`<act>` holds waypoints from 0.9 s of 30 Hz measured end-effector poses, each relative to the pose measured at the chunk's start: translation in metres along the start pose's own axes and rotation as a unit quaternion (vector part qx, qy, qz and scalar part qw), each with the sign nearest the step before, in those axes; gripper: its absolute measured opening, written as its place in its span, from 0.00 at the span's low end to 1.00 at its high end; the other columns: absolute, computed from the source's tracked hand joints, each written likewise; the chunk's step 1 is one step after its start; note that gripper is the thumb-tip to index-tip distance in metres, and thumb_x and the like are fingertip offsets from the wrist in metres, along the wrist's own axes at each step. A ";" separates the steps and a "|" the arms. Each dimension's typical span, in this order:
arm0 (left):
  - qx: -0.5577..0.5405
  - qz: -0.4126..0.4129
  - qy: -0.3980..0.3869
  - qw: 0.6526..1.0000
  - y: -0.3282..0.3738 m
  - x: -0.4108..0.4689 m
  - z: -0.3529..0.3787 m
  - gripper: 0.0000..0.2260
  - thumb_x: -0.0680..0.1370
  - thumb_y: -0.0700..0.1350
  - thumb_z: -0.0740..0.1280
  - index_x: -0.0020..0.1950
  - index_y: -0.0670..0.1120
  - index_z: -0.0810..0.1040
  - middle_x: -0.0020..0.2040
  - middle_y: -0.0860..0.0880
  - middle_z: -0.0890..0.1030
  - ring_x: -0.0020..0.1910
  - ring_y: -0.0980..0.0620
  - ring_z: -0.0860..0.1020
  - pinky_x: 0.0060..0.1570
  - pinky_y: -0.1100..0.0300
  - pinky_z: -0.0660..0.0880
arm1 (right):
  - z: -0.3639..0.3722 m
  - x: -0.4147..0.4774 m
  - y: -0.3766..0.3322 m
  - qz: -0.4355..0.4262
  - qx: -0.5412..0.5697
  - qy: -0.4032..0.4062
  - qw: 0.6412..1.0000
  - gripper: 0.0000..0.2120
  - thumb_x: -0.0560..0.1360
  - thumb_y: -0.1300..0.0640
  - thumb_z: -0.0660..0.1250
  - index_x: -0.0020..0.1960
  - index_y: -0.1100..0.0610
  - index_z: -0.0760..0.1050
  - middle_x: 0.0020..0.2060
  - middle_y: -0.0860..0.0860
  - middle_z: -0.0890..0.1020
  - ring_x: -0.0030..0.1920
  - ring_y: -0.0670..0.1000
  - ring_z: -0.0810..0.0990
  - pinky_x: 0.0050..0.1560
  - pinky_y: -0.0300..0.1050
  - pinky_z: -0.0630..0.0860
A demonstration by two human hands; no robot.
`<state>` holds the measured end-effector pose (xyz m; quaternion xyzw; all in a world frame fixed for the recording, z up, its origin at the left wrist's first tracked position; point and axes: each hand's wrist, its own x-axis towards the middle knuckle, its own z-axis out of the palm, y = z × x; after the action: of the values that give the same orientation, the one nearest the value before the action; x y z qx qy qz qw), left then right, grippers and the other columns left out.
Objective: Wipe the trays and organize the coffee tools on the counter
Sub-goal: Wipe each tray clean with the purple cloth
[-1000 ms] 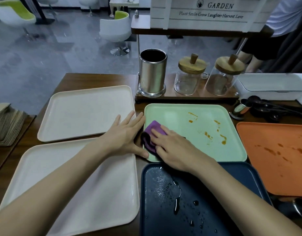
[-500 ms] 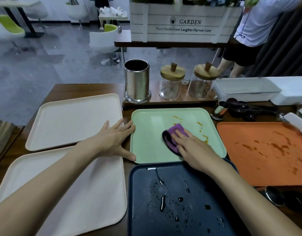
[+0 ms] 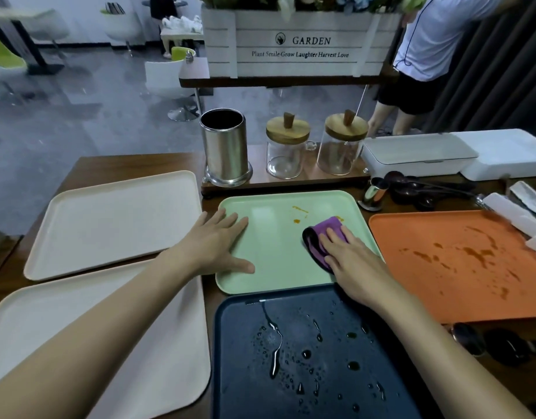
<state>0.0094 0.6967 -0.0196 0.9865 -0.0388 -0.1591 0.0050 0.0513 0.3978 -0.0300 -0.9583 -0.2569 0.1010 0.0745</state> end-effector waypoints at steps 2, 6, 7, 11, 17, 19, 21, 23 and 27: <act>0.002 -0.003 -0.002 1.000 0.003 0.001 0.000 0.52 0.71 0.75 0.63 0.84 0.48 0.49 0.83 0.47 0.51 0.82 0.46 0.47 0.78 0.44 0.47 | 0.002 0.001 -0.004 -0.014 -0.016 0.008 1.000 0.25 0.85 0.54 0.52 0.81 0.53 0.54 0.81 0.50 0.55 0.81 0.53 0.45 0.78 0.50 0.51; -0.005 0.003 -0.001 1.000 0.004 0.000 -0.001 0.51 0.71 0.74 0.65 0.84 0.48 0.49 0.84 0.47 0.51 0.82 0.48 0.48 0.78 0.45 0.46 | 0.012 0.022 -0.040 -0.088 -0.006 0.012 0.996 0.25 0.85 0.56 0.53 0.81 0.54 0.55 0.81 0.52 0.57 0.81 0.55 0.49 0.79 0.53 0.50; -0.008 0.001 -0.005 1.000 0.004 0.000 -0.002 0.51 0.71 0.74 0.65 0.84 0.48 0.48 0.84 0.47 0.50 0.82 0.48 0.47 0.78 0.45 0.45 | 0.015 0.032 -0.054 -0.104 -0.008 0.015 0.994 0.25 0.84 0.56 0.54 0.80 0.54 0.56 0.81 0.52 0.57 0.81 0.56 0.50 0.79 0.53 0.51; -0.025 -0.017 0.006 1.000 0.002 0.001 0.004 0.56 0.69 0.75 0.65 0.84 0.45 0.45 0.84 0.47 0.48 0.82 0.47 0.43 0.80 0.45 0.43 | 0.022 0.074 -0.098 -0.133 -0.019 0.030 0.990 0.28 0.83 0.56 0.57 0.81 0.55 0.54 0.81 0.52 0.56 0.80 0.56 0.51 0.78 0.53 0.52; -0.014 -0.044 0.011 0.999 -0.002 0.000 0.010 0.59 0.67 0.79 0.60 0.83 0.42 0.43 0.84 0.45 0.44 0.82 0.48 0.40 0.80 0.45 0.42 | 0.023 0.099 -0.104 -0.126 -0.018 0.050 0.991 0.26 0.83 0.57 0.55 0.80 0.54 0.56 0.80 0.52 0.58 0.80 0.55 0.53 0.76 0.52 0.56; -0.013 -0.044 0.014 0.999 -0.002 -0.001 0.010 0.59 0.67 0.80 0.59 0.83 0.43 0.43 0.84 0.46 0.44 0.82 0.49 0.40 0.80 0.45 0.42 | 0.023 0.103 -0.096 -0.116 -0.020 0.057 0.991 0.24 0.84 0.56 0.54 0.79 0.55 0.58 0.80 0.53 0.60 0.80 0.55 0.55 0.74 0.52 0.59; -0.014 -0.044 0.014 0.999 -0.003 -0.003 0.010 0.59 0.67 0.80 0.59 0.83 0.43 0.43 0.84 0.47 0.44 0.82 0.49 0.40 0.80 0.45 0.41 | 0.018 0.106 -0.079 -0.088 -0.024 0.067 0.994 0.23 0.84 0.56 0.55 0.78 0.55 0.60 0.79 0.53 0.62 0.79 0.55 0.56 0.74 0.52 0.60; -0.017 -0.045 0.015 0.999 -0.003 -0.004 0.010 0.58 0.67 0.80 0.59 0.84 0.44 0.43 0.84 0.47 0.43 0.82 0.49 0.40 0.80 0.45 0.41 | 0.012 0.105 -0.054 -0.052 -0.023 0.072 0.996 0.23 0.84 0.56 0.54 0.79 0.55 0.59 0.80 0.52 0.60 0.80 0.55 0.55 0.74 0.53 0.59; -0.021 -0.042 0.025 0.999 -0.003 -0.006 0.009 0.58 0.67 0.80 0.58 0.84 0.44 0.44 0.84 0.48 0.44 0.82 0.50 0.40 0.79 0.46 0.40 | 0.004 0.096 -0.002 0.021 -0.036 0.074 0.996 0.23 0.84 0.57 0.54 0.79 0.57 0.59 0.80 0.53 0.60 0.80 0.55 0.54 0.74 0.53 0.59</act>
<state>0.0013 0.6999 -0.0265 0.9906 0.0065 -0.1353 0.0204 0.1305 0.4484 -0.0487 -0.9704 -0.2338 0.0217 0.0570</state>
